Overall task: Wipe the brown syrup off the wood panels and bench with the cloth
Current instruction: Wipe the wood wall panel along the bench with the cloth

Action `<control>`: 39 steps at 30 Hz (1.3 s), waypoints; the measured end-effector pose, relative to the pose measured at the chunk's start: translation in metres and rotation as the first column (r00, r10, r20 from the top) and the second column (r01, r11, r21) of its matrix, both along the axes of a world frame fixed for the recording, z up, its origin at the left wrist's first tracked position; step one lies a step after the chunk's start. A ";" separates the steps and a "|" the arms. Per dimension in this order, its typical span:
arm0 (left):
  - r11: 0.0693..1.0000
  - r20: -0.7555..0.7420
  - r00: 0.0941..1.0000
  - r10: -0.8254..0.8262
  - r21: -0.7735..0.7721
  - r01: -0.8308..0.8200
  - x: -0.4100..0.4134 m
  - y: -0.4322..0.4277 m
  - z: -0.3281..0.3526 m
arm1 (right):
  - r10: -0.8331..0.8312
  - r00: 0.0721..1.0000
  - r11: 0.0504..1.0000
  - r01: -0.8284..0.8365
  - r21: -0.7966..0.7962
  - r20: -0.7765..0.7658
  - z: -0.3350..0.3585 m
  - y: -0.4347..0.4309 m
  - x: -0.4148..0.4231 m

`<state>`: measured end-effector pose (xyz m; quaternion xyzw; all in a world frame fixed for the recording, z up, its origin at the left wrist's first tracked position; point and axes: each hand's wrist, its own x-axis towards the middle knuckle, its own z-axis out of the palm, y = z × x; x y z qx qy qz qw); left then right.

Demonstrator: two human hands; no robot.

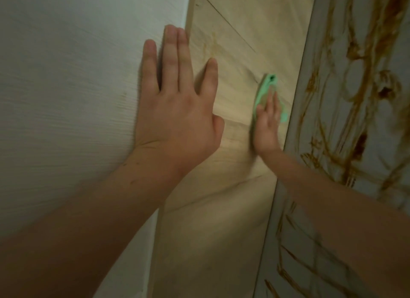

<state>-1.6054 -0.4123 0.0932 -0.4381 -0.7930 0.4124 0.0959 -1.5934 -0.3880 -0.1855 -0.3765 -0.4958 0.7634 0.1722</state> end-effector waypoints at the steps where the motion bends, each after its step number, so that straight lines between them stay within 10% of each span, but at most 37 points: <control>1: 1.000 -0.002 1.000 -0.003 0.003 0.003 0.000 0.000 0.000 | -0.013 0.995 0.988 0.028 -0.152 0.095 -0.030 0.005 -0.004; 8: 0.999 -0.020 0.999 -0.032 0.006 0.032 -0.002 -0.003 -0.003 | 0.158 0.923 0.832 0.068 -0.551 0.351 -0.235 -0.054 0.006; 16: 1.000 0.019 1.000 -0.015 0.020 0.015 0.000 0.000 0.000 | 0.129 0.958 0.932 -0.029 -0.362 0.255 0.058 -0.038 0.033; 23: 0.999 0.058 0.998 -0.001 0.043 -0.001 0.000 0.001 0.001 | 0.071 0.997 0.992 -0.069 0.110 -0.019 0.087 0.070 -0.045; 32: 1.000 0.050 0.999 0.014 0.022 -0.015 0.000 0.003 0.002 | 0.209 0.952 0.934 -0.127 -0.334 0.223 0.026 0.075 -0.031; 39: 0.999 0.064 0.998 0.022 0.047 -0.025 -0.001 0.005 0.004 | 0.244 0.951 0.890 -0.142 0.433 -0.190 0.154 0.096 -0.056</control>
